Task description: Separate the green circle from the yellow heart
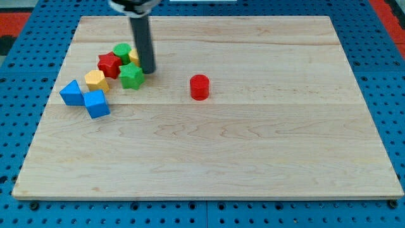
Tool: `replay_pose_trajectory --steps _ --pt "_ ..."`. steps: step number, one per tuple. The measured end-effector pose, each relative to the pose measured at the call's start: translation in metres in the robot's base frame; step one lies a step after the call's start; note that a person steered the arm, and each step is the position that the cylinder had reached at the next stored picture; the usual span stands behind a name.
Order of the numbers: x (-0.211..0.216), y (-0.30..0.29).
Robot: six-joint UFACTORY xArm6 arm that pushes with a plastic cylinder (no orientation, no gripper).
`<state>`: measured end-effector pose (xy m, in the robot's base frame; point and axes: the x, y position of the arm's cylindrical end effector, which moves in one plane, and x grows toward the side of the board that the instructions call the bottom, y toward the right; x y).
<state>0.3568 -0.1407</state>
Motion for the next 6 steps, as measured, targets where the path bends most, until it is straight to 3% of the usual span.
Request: replay_pose_trajectory --steps 1,2,3,4,5,6 --pt "0.001 -0.014" --pt "-0.013 0.046" --pt "-0.048 0.066" --pt "-0.079 -0.027" --pt "-0.079 -0.095" --pt "-0.08 -0.108"
